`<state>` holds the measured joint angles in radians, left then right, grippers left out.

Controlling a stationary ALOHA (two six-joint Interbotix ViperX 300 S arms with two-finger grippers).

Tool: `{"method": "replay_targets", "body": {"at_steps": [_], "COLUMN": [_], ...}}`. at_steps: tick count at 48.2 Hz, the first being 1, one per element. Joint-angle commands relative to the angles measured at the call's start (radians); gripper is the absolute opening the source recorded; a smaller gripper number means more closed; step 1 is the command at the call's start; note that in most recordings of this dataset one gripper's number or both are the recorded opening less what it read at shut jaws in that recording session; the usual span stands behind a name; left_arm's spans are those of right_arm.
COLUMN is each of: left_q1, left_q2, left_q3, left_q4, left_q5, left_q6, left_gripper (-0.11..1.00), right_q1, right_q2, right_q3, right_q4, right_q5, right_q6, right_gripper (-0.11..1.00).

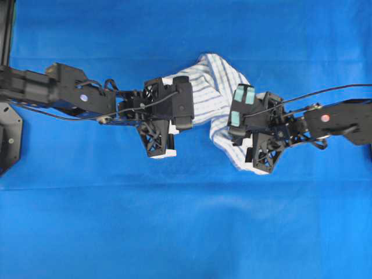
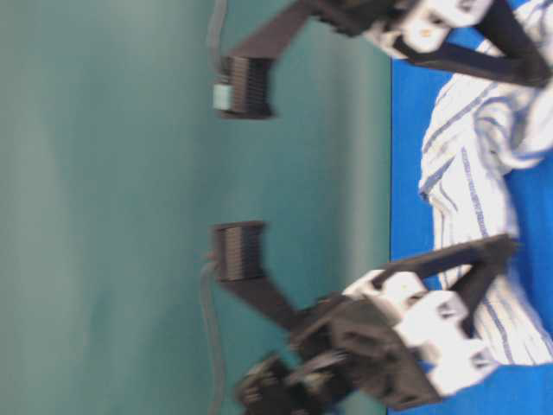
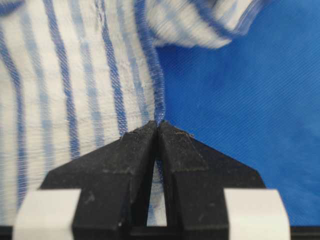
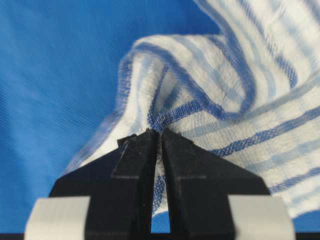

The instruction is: Lift the towel with both arms.

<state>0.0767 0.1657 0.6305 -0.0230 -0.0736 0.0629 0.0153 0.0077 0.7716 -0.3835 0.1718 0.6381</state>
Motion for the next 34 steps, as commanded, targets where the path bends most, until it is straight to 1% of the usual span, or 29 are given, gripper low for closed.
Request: {"method": "replay_targets", "body": {"at_steps": [1,8,20,27,34], "left_q1": [0.002,0.002,0.002,0.002,0.002], "left_q2": [-0.095,-0.219,-0.407,-0.502,-0.551], "left_q3": [-0.014,-0.021,-0.071,-0.127,-0.184], "left_q4": [-0.002,-0.002,-0.002,-0.002,0.0], "left_q5": [0.032,0.117,0.275,0.387,0.469], "left_q6": [0.002,0.002,0.002,0.003,0.005], "left_gripper": [0.01,0.01,0.01,0.01,0.01], "right_q1": [0.002,0.002,0.002,0.002,0.002], "right_q2": [-0.091,-0.195,-0.333,-0.382,-0.414], "right_q3": [-0.026,-0.071,-0.198,-0.284,-0.364], "right_q4": [-0.002,-0.005,-0.023,-0.025,-0.025], "right_q5": [0.029,0.138,0.364,0.463,0.535], "right_q6": [-0.003,-0.012,-0.049,-0.1,-0.169], "right_gripper": [0.07,0.06,0.07,0.07,0.07]}}
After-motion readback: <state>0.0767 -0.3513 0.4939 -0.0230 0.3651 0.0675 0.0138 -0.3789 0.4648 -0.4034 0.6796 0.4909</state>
